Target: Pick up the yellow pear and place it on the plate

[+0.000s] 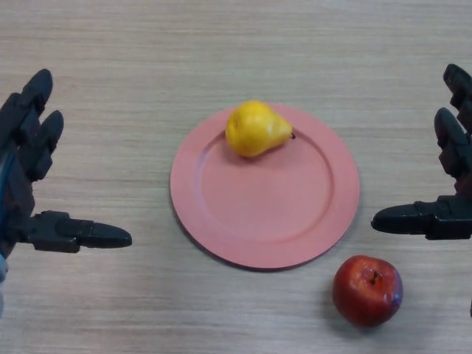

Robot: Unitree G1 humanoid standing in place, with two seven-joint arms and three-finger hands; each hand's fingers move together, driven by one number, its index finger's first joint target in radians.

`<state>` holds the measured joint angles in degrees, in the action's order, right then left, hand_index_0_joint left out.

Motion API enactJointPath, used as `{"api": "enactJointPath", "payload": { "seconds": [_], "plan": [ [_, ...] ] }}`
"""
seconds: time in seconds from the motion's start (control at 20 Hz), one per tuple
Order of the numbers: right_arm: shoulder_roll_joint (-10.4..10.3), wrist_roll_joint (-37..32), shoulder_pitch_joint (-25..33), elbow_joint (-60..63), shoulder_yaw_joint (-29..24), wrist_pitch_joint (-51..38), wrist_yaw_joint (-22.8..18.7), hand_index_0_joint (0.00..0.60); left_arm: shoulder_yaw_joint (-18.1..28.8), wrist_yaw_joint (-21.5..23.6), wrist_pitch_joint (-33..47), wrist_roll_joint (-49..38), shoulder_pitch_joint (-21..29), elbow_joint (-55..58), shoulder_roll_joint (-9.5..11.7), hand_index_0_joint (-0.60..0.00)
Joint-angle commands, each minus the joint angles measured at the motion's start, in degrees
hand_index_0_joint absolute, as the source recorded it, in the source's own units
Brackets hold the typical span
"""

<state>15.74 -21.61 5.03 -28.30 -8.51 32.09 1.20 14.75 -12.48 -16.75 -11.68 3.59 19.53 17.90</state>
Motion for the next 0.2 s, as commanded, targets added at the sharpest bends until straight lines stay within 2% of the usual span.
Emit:
{"api": "enactJointPath", "payload": {
  "seconds": [0.05, 0.2],
  "plan": [
    [2.16, -1.64, 1.59, -4.34, -4.68, -5.62, -0.28, 0.0, 2.98, 1.21, 5.71, -3.71, 2.27, 4.05, 2.61, 0.0],
    [1.88, 0.19, 0.78, -5.1, -4.77, -5.25, 0.34, 0.0, 2.88, 0.5, 6.15, -5.11, 1.87, 4.69, 2.46, 0.0]
  ]
}}
